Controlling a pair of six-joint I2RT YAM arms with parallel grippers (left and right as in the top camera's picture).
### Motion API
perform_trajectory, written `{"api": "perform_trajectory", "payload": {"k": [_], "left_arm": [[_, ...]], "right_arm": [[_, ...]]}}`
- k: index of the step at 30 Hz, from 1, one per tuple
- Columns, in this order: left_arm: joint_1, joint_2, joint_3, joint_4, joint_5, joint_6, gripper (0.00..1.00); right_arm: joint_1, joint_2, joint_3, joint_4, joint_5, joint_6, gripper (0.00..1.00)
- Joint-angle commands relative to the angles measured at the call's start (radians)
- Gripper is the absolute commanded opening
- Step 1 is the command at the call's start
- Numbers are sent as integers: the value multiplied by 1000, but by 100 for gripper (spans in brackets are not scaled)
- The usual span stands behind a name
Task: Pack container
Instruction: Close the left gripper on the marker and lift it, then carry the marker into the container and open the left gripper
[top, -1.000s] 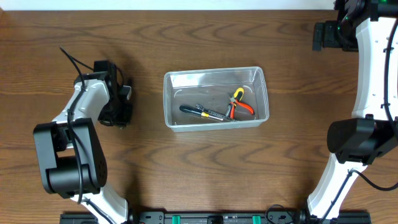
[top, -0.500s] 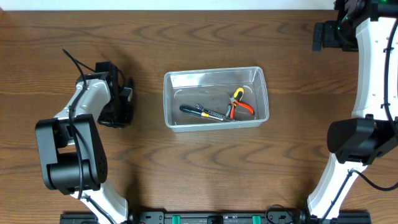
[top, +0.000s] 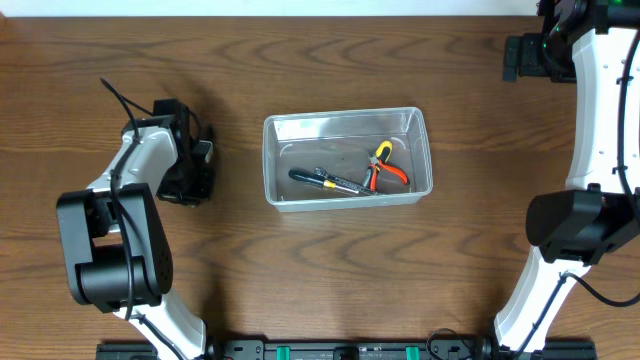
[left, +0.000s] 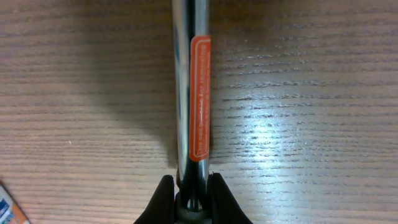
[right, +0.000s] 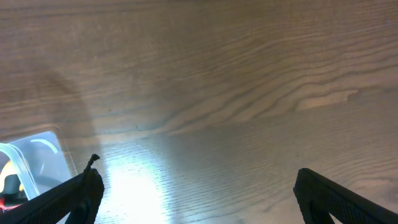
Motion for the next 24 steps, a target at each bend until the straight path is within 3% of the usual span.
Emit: {"api": "perform_trajectory", "payload": {"k": [1, 14, 24], "left_arm": [[5, -10, 64, -5, -3, -17, 6], [5, -145, 208, -41, -4, -3, 6], [-56, -312, 216, -46, -3, 85, 6]], "right_arm": [[0, -12, 13, 0, 6, 13, 99], [0, -12, 13, 0, 7, 13, 99], [0, -12, 13, 0, 6, 13, 99]]}}
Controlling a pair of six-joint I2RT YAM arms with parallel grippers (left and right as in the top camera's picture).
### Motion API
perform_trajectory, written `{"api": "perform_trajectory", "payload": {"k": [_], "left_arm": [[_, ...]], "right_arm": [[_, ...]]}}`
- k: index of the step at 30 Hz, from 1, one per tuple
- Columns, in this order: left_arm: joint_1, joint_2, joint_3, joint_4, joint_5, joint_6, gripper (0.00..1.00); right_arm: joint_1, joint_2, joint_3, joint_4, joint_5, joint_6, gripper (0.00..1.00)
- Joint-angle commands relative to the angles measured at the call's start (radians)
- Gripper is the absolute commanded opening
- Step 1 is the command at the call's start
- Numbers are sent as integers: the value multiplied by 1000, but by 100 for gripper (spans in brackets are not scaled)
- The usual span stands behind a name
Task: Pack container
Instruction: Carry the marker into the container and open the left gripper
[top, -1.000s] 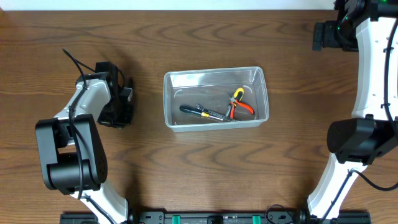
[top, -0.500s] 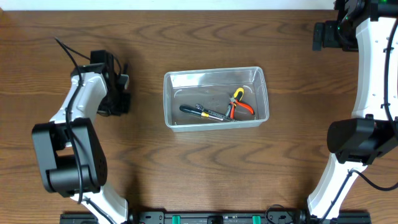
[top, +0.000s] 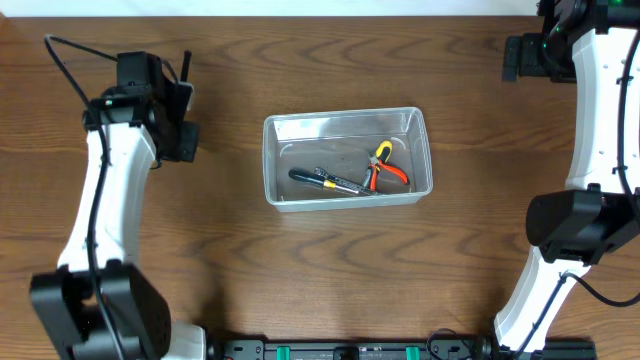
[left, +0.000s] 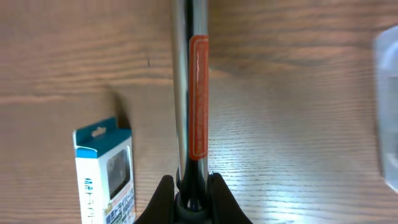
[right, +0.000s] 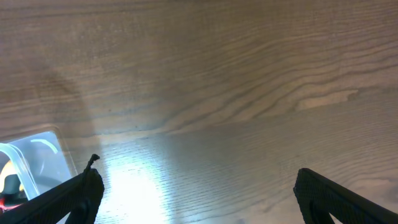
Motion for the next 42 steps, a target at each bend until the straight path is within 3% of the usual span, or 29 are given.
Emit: {"api": "perform_trajectory", "payload": {"k": [1, 21, 29, 42], "left_arm": [[-43, -66, 21, -5, -2, 31, 6], [-418, -135, 21, -28, 21, 161, 6], [-463, -98, 21, -30, 108, 166, 6], [-473, 112, 21, -35, 239, 206, 6]], "right_arm": [[0, -12, 13, 0, 6, 13, 99], [0, -12, 13, 0, 6, 13, 99], [0, -12, 13, 0, 6, 13, 99], [0, -12, 13, 0, 6, 13, 99]]}}
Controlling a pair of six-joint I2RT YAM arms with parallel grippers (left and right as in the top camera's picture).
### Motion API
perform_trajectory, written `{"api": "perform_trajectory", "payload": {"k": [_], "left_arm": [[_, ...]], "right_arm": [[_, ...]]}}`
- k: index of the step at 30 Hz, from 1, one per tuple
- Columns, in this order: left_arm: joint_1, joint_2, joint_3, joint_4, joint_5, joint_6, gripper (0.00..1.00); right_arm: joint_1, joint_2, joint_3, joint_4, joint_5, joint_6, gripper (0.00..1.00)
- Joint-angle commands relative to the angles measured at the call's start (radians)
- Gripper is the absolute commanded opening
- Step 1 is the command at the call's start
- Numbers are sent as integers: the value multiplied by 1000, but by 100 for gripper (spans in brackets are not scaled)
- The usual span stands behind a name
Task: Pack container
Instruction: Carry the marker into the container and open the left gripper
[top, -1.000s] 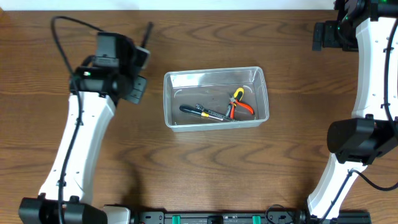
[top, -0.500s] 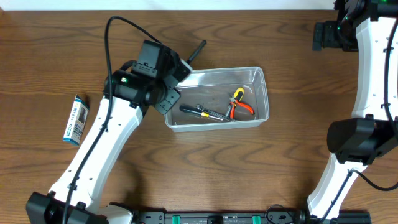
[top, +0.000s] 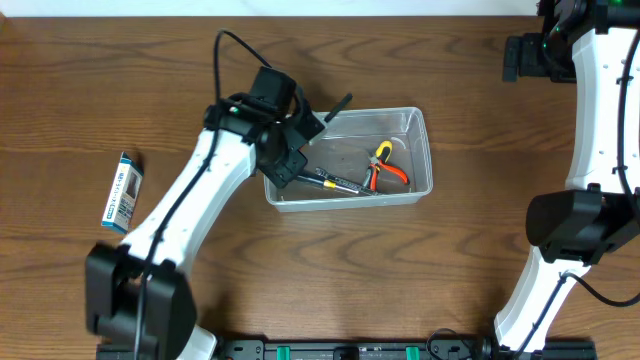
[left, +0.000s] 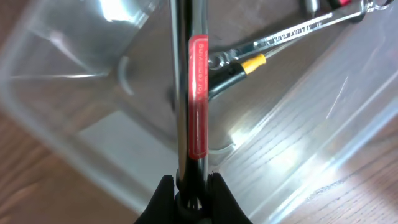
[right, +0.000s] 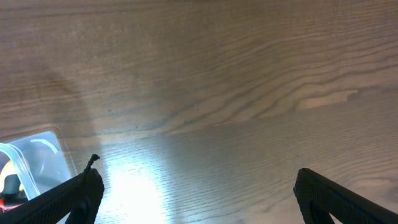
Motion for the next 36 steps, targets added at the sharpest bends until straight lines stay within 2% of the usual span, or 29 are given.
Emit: {"api": "perform_trajectory", "payload": {"k": [1, 16, 18, 19, 24, 27, 32, 36], "left_arm": [[-13, 40, 21, -1, 62, 36, 6], [-96, 172, 21, 5, 65, 65, 8], [-96, 184, 21, 5, 64, 65, 17], [-96, 187, 21, 6, 64, 65, 17], [-96, 189, 21, 17, 64, 65, 40], [-96, 188, 22, 25, 64, 64, 50], [-96, 171, 82, 19, 63, 29, 53], [-82, 138, 204, -11, 32, -17, 54]], "right_arm": [[0, -12, 13, 0, 6, 13, 99], [0, -12, 13, 0, 6, 13, 99], [0, -12, 13, 0, 6, 13, 99], [0, -12, 13, 0, 6, 13, 99], [0, -12, 13, 0, 6, 13, 99], [0, -12, 13, 0, 6, 13, 99], [0, -12, 13, 0, 6, 13, 99], [0, -12, 13, 0, 6, 13, 99]]}}
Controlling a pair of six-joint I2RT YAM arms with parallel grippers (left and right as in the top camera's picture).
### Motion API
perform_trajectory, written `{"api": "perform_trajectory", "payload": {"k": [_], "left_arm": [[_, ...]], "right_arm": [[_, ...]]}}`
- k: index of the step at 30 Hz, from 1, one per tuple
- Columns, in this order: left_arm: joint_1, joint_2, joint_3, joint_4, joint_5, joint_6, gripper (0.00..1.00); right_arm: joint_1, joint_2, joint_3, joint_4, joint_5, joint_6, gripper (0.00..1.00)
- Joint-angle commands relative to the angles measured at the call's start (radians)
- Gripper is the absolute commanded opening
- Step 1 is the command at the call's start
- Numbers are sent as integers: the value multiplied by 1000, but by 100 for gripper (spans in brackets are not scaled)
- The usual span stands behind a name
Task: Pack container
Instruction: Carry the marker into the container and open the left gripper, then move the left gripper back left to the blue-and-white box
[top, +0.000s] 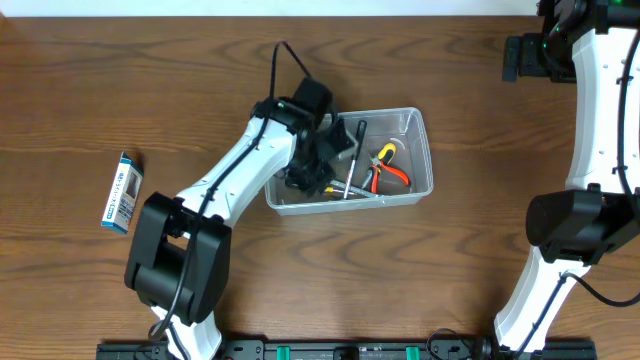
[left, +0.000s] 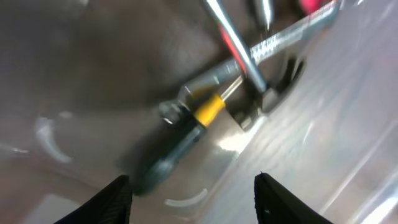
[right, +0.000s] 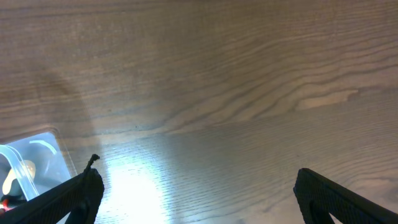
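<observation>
A clear plastic container (top: 426, 150) stands mid-table. In it lie orange-handled pliers (top: 386, 166), a steel wrench (left: 292, 30), a black screwdriver with a yellow collar (left: 186, 127) and a steel bar with a red label (top: 353, 160), which also shows in the left wrist view (left: 233, 40). My left gripper (top: 318, 160) is down in the container's left half, open just over the screwdriver (left: 194, 208), holding nothing. My right gripper (top: 522, 57) hangs open at the far right corner over bare wood (right: 199, 205).
A blue and white box (top: 120, 192) lies on the table at the left, well away from the container. The container's corner (right: 34, 155) shows at the left edge of the right wrist view. The right arm stands along the right side.
My left gripper was shut on the red-labelled bar above the container's left end. Now it is open and lower inside the container, and the bar lies among the tools. The right arm is unchanged.
My left gripper was shut on the red-labelled bar low over the table at the left. Then it held the bar farther back, with the blue box in view beside it. Then it held the bar over the container, and now the bar lies inside, released.
</observation>
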Motion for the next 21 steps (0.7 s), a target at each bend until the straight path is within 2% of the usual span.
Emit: {"api": "perform_trajectory", "payload": {"k": [1, 3, 5, 7, 10, 16, 21], "left_arm": [[18, -54, 125, -16, -37, -65, 54], [37, -76, 187, -24, -96, -116, 55], [64, -99, 247, -45, -181, -192, 61], [106, -126, 290, -79, -238, -252, 62], [190, -167, 295, -121, -299, -336, 75], [406, -177, 291, -240, -314, -395, 87], [579, -177, 268, -284, -314, -396, 89]], "right_arm": [[0, -12, 13, 0, 6, 13, 99], [0, -12, 13, 0, 7, 13, 99], [0, -12, 13, 0, 6, 13, 99], [0, -12, 13, 0, 6, 13, 99], [0, -12, 13, 0, 6, 13, 99], [0, -12, 13, 0, 7, 13, 99], [0, -12, 13, 0, 6, 13, 99]]}}
